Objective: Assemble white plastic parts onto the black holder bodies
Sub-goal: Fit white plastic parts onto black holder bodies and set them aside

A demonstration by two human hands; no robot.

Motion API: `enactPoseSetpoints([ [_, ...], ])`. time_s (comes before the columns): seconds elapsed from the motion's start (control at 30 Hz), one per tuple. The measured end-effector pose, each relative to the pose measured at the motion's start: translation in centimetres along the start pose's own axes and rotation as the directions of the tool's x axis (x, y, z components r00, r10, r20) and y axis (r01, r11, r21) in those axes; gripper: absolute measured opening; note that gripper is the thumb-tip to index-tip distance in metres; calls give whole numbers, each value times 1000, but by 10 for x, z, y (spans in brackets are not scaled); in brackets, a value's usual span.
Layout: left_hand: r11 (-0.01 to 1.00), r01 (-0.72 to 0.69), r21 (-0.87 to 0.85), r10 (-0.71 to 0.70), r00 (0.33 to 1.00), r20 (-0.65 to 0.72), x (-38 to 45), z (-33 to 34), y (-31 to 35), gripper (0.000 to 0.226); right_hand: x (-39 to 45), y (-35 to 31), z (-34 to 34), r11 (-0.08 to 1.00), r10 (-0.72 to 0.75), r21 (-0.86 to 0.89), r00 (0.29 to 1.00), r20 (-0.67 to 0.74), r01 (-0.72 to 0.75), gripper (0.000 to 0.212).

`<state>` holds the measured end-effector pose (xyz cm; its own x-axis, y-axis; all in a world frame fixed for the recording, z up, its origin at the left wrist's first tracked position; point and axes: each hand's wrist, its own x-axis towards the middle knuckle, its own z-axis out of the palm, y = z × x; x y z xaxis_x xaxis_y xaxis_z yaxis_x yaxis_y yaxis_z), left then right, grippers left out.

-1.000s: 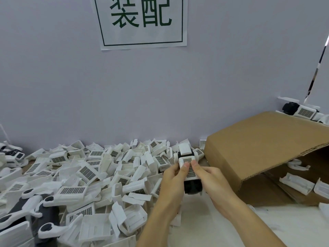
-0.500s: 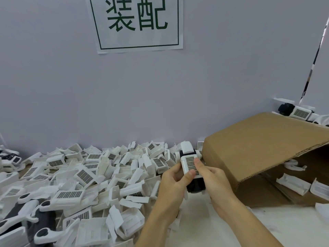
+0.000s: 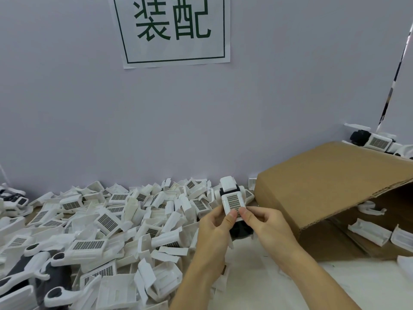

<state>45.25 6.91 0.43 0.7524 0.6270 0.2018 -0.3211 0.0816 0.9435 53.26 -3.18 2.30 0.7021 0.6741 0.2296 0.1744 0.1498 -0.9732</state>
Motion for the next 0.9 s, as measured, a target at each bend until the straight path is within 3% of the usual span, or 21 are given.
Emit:
enactPoseSetpoints([
  [0.13, 999, -18, -27, 16, 996, -93, 0, 2, 3, 24, 0, 6, 7, 972, -144, -211, 969, -200, 100, 9],
  [0.23, 985, 41, -169, -63, 990, -126, 1, 1, 6, 49, -4, 8, 16, 921, -254, -329, 962, -104, 208, 25],
  [0.33, 902, 126, -413, -156, 987, -41, 1, 0, 12, 67, -4, 12, 19, 837, -267, -502, 963, -23, 219, 53],
  [0.43, 908, 160, -387, -135, 986, 93, 0, 4, 13, 60, -2, 14, 10, 740, -247, -655, 968, -52, 154, 72],
  [0.53, 929, 146, -340, -136, 989, 52, 1, 7, 13, 44, -2, 10, 3, 744, -301, -643, 950, -83, 180, 60],
  [0.63, 988, 31, -148, -50, 991, -127, 1, 4, 13, 30, 1, 6, -1, 809, -341, -553, 924, -170, 197, 38],
  [0.73, 998, -54, 32, 62, 921, -386, 1, -2, 16, 32, 3, 2, -4, 936, -256, -310, 927, -273, 168, 27],
  [0.8, 996, -80, 44, 91, 873, -479, 1, -7, 20, 29, 7, 1, -7, 998, -57, -15, 963, -265, 55, 42],
  [0.9, 990, -108, -92, 54, 884, -465, 4, -10, 23, 14, 5, -7, -7, 880, 262, 418, 964, -35, -224, 47],
])
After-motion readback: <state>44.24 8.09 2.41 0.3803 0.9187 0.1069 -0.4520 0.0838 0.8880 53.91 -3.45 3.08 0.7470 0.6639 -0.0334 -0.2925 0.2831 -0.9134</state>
